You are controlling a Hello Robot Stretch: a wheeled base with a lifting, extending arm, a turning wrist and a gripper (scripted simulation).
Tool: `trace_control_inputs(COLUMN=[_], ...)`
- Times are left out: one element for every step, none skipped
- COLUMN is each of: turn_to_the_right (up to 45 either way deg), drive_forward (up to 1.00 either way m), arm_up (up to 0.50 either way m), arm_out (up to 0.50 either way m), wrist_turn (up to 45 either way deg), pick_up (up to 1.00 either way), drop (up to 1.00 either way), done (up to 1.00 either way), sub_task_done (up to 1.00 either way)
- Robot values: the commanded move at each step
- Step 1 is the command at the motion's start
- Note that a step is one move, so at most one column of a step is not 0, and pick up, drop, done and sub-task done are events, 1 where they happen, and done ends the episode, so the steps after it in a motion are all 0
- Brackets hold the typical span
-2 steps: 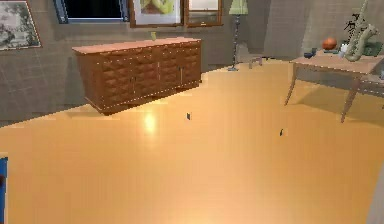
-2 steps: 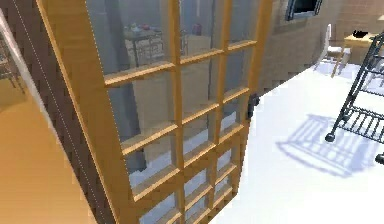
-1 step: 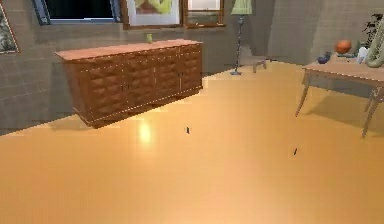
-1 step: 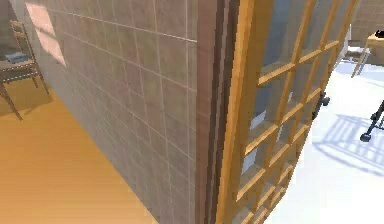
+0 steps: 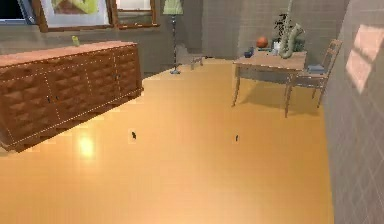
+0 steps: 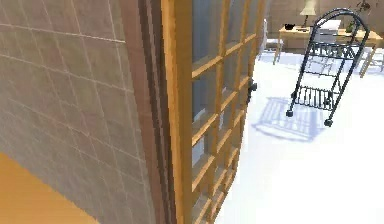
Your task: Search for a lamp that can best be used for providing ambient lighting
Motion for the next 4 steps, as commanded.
trace_control_inputs(turn_to_the_right=[0.0, 0.0, 0.0, 3.0], drive_forward=[1.00, 0.95, 1.00, 0.00], arm_up=[0.00, 0.00, 0.00, 0.00], arm_out=[0.00, 0.00, 0.00, 0.00], wrist_turn=[0.0, 0.0, 0.0, 0.0], pick_up=[0.00, 0.00, 0.00, 0.00], drop=[0.00, 0.00, 0.00, 0.00], done=[0.00, 0.00, 0.00, 0.00], sub_task_done=[0.00, 0.00, 0.00, 0.00])
